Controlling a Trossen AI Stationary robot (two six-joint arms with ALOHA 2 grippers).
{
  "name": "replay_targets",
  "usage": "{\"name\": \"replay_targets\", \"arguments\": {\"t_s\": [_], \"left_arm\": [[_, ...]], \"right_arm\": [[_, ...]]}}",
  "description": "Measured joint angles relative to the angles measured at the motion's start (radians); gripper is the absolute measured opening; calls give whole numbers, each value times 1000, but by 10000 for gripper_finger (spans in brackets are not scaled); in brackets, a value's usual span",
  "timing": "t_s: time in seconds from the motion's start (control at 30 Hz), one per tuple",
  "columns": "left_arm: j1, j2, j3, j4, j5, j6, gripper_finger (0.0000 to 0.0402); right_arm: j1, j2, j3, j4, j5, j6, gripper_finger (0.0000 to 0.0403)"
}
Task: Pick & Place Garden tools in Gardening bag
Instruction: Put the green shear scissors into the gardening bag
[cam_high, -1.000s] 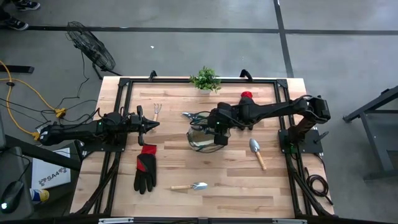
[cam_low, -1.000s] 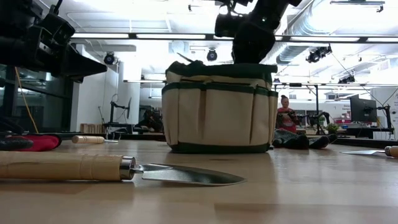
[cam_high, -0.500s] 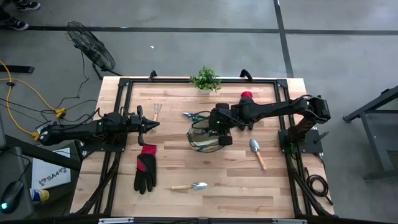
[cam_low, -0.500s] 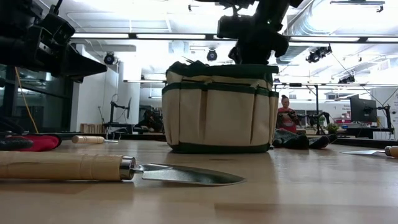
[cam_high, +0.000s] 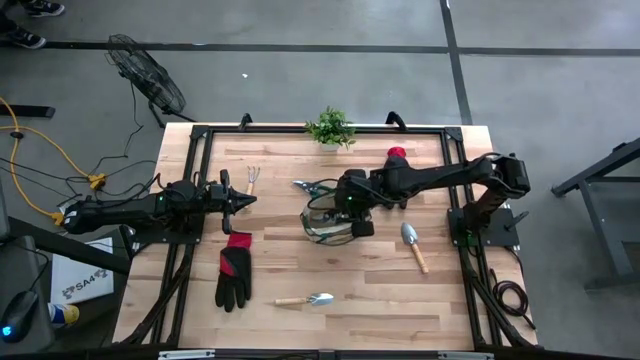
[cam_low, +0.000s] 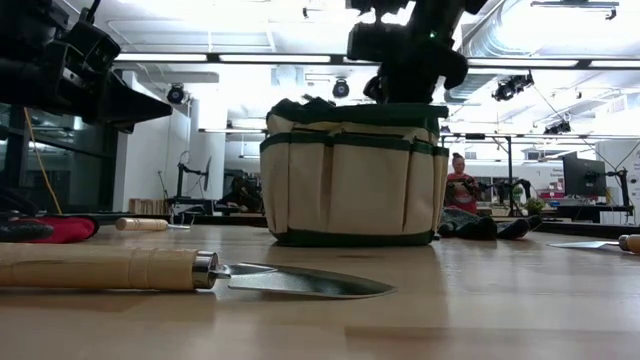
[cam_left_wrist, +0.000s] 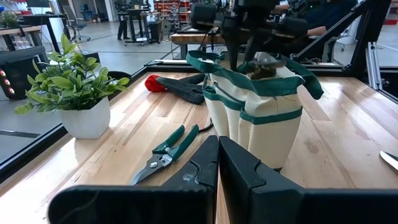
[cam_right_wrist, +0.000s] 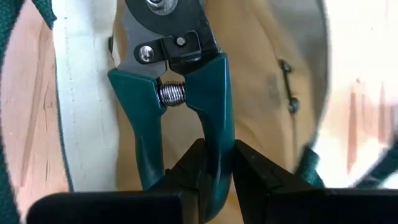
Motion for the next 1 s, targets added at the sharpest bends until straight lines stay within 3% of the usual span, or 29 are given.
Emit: {"name": "replay_targets", "arguments": {"t_s": [0.57, 1.0], "left_arm": [[0, 0, 0, 0, 0, 0, 10], [0, 0, 0, 0, 0, 0, 10]], "right_arm": [[-3, 49, 0, 14, 7, 42, 49], [-3, 48, 0, 23, 7, 78, 78]]}}
